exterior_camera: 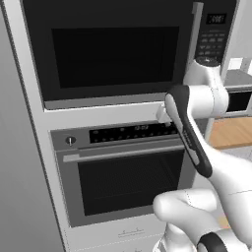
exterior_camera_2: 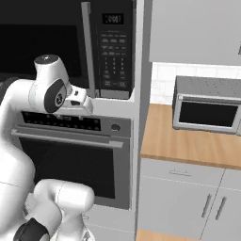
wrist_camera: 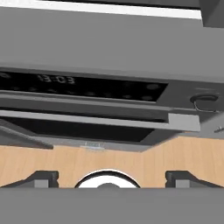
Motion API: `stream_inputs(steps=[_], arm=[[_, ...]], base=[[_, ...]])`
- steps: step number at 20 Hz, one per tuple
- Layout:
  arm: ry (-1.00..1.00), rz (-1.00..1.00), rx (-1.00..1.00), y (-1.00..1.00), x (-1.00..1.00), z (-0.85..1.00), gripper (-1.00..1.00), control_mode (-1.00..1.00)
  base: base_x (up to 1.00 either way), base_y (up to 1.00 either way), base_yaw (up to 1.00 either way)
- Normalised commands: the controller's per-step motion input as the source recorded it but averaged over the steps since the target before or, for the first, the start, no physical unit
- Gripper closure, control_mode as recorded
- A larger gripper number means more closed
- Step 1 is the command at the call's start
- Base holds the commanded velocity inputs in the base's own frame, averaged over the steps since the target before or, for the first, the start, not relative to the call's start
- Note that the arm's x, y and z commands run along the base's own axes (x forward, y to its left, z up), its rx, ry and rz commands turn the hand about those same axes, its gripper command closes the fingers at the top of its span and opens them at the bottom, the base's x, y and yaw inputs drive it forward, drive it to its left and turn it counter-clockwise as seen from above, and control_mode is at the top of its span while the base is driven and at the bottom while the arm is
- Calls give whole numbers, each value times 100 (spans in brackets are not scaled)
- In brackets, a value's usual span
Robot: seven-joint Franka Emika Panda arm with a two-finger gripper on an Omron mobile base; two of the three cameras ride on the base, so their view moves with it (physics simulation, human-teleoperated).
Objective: Navigate to the shelves.
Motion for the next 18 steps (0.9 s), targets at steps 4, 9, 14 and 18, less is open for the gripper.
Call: stream_inputs(steps=[4, 9, 14, 18], arm=[[-14, 0, 0, 0, -46, 11, -100, -100], [-8, 0, 0, -9, -41, 14, -100, 100], [0, 0, 0, 0, 0, 0, -100, 100], [0, 0, 0, 0, 0, 0, -100, 100]], base=[[0, 0, 0], [-14, -16, 0], [-39, -100, -2], [-1, -100, -38]])
